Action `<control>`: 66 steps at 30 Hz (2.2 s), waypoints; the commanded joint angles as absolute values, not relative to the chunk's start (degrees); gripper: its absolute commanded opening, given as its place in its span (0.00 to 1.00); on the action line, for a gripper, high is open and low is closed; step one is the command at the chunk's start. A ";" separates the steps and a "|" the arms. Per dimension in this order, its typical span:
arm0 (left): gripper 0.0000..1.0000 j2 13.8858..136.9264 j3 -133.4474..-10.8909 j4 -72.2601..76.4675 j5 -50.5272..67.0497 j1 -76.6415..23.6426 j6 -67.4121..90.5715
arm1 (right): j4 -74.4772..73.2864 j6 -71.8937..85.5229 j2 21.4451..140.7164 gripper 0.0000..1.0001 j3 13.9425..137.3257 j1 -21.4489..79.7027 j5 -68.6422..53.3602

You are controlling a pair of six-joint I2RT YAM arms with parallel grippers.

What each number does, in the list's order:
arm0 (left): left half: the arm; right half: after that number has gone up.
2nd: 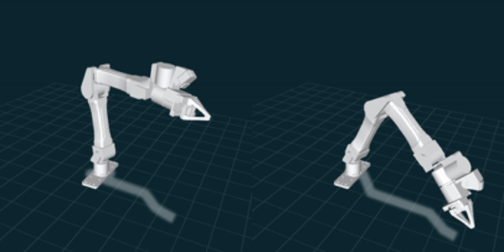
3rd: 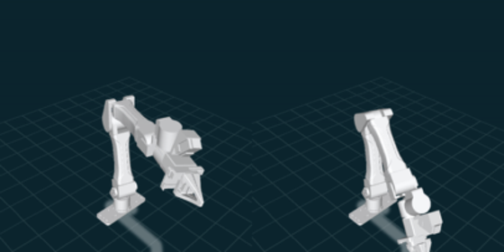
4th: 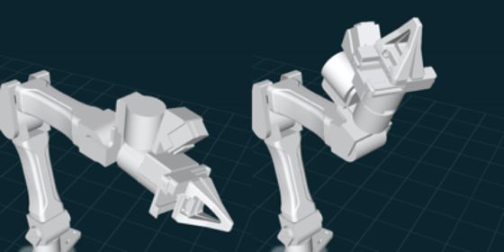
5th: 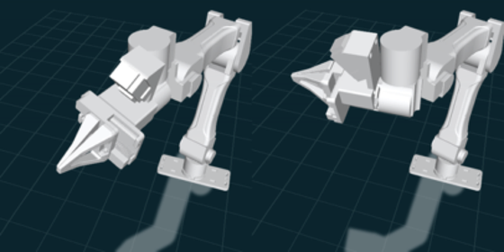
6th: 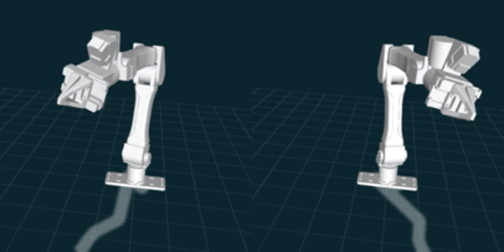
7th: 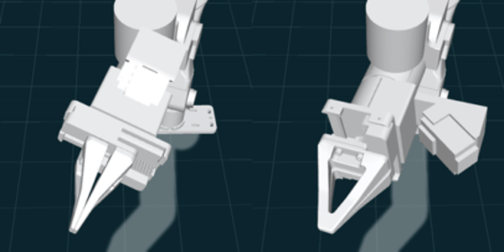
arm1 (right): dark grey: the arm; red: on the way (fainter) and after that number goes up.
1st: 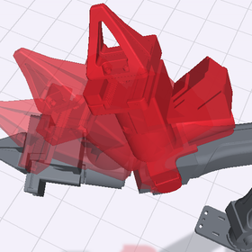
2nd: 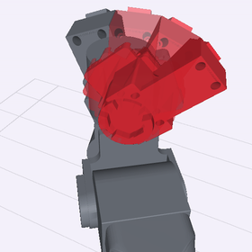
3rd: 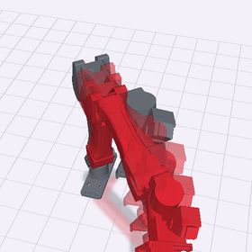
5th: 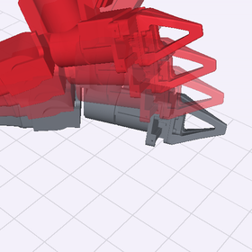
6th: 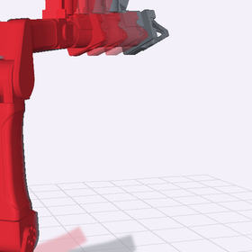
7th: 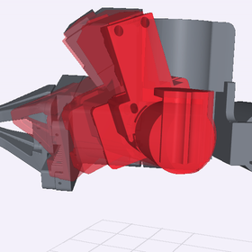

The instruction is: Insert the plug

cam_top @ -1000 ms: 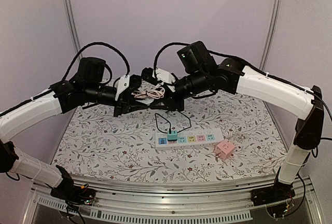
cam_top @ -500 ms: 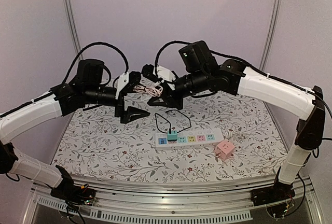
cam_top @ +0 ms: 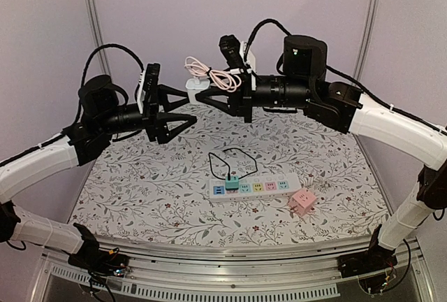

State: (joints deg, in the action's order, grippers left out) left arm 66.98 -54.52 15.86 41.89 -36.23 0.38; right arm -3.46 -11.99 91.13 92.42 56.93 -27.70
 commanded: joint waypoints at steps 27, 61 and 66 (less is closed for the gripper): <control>0.62 70.42 -57.37 28.03 51.66 -36.91 11.59 | 0.13 -11.40 90.68 0.00 89.38 56.74 -27.62; 0.00 69.58 -55.04 14.51 44.55 -37.15 -8.33 | -44.83 -18.64 85.81 0.99 101.32 56.76 -12.96; 0.00 70.26 -54.35 14.13 42.86 -37.61 -10.04 | -55.75 -19.51 84.51 0.99 107.36 56.73 -15.16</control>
